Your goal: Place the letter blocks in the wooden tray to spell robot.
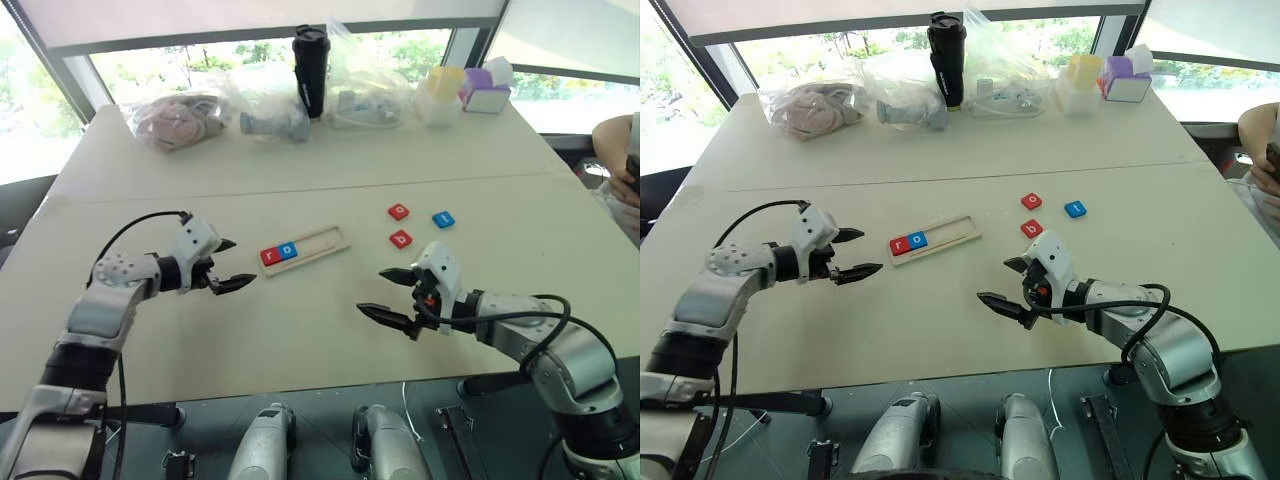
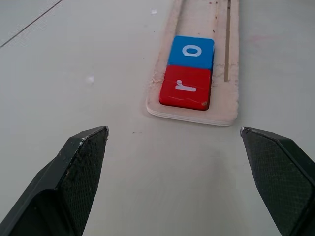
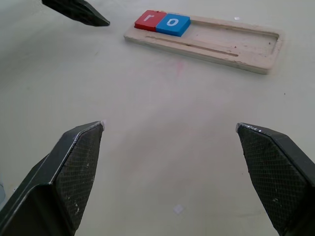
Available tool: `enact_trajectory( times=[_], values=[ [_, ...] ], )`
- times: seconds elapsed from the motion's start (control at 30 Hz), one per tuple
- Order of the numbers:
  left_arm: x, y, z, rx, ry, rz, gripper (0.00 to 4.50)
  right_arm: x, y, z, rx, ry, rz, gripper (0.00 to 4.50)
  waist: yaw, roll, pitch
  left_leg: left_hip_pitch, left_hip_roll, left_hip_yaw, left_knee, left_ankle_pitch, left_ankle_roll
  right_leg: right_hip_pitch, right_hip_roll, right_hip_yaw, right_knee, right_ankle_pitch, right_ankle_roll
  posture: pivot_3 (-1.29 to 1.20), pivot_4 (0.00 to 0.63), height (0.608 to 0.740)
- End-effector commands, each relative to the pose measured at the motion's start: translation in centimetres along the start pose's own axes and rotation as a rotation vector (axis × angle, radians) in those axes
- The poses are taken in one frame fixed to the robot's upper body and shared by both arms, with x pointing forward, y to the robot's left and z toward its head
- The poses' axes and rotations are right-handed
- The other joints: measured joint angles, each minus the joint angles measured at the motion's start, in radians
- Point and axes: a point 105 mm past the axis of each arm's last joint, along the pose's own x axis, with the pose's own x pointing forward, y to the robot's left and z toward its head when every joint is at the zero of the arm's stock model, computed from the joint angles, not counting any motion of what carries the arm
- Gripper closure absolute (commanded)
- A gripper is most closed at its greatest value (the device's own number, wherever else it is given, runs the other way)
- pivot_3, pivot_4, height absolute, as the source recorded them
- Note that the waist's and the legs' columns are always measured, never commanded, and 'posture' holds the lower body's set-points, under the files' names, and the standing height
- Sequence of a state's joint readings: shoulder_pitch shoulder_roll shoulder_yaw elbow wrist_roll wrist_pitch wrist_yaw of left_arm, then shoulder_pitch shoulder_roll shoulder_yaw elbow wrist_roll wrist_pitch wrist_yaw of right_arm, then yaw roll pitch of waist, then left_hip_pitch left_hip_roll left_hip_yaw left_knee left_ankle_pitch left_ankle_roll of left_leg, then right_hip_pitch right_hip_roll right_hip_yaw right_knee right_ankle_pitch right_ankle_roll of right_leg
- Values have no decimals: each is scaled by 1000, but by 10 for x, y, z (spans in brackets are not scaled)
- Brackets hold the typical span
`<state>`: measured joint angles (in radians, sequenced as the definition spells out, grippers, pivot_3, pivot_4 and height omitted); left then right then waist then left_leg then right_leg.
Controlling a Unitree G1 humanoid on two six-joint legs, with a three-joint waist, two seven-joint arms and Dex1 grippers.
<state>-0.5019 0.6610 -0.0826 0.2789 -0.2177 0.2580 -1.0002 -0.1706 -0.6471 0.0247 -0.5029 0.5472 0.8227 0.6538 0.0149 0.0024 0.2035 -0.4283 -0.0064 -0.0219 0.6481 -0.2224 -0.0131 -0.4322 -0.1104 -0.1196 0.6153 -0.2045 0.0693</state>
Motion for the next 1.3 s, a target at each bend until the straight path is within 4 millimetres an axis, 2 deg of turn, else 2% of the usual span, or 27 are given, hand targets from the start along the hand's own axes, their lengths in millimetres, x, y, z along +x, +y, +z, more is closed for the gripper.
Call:
enact_trajectory(
  times=[0.03, 0.2, 0.5, 0.6, 0.63, 0.67, 0.73, 0.87, 1.0, 1.13, 1.3],
  values=[
    [10, 0, 6, 55, -13, -43, 0, -3, 5, 12, -41, -56, -18, 32, -1, 0, 0, 0, 0, 0, 0, 0, 0, 0, 0, 0, 0, 0, 0, 0, 150, 740],
    [28, -7, 5, 83, -3, -117, 0, -4, 5, 11, -33, -65, -48, 32, -1, 0, 0, 0, 0, 0, 0, 0, 0, 0, 0, 0, 0, 0, 0, 0, 150, 740],
    [49, -6, -14, 119, 79, -92, 0, -5, 2, 10, -26, -70, -76, 32, 8, -2, -2, 3, 0, -1, 3, 0, 0, 4, 0, 0, 1, 1, 0, 0, 150, 740],
    [51, -8, -16, 120, 83, -104, 833, -6, 1, 9, -26, -68, -82, 0, 20, -2, -3, 4, 0, -1, 4, 0, 0, 5, 0, 0, 1, 1, -1, 0, 150, 740],
    [51, -9, -16, 117, 81, -110, 1232, -7, 0, 9, -26, -66, -84, 0, 23, -3, -3, 4, 1, -1, 4, 0, 0, 5, 0, 0, 1, 2, -1, 0, 150, 740],
    [51, -10, -17, 116, 81, -120, 1374, -7, -1, 8, -26, -63, -87, 0, 23, -3, -4, 4, 1, -1, 4, 0, 0, 5, 0, 0, 1, 2, -1, 0, 150, 740],
    [51, -12, -17, 113, 83, -134, 1371, -8, -2, 8, -27, -60, -90, 0, 23, -3, -4, 4, 1, -1, 4, 0, 0, 5, 0, 0, 1, 2, -1, 0, 150, 740],
    [42, -32, -9, 143, 51, -290, 1371, -15, -8, 7, -39, -43, -113, 0, 22, -3, -4, 3, 1, -1, 4, 0, 0, 5, 0, 0, 0, 2, -1, 0, 150, 740],
    [22, -45, -10, 270, 84, -428, 1371, -28, -19, 3, -45, -17, -153, 0, 23, -3, -4, 3, 1, 1, 2, 0, 0, 4, 0, 1, -1, 2, -1, 0, 150, 740],
    [12, -46, -8, 312, 107, -466, 1371, -33, -26, 1, -43, -9, -182, 0, 24, -3, -4, 3, 1, 1, 1, 0, 1, 3, 0, 1, -1, 1, -2, 0, 150, 740],
    [12, -47, -7, 310, 108, -465, 1371, -33, -27, 1, -39, -14, -189, 0, 24, -3, -4, 3, 1, 1, 2, 0, 1, 3, 0, 1, -1, 0, -3, 0, 150, 740]
  ],
)
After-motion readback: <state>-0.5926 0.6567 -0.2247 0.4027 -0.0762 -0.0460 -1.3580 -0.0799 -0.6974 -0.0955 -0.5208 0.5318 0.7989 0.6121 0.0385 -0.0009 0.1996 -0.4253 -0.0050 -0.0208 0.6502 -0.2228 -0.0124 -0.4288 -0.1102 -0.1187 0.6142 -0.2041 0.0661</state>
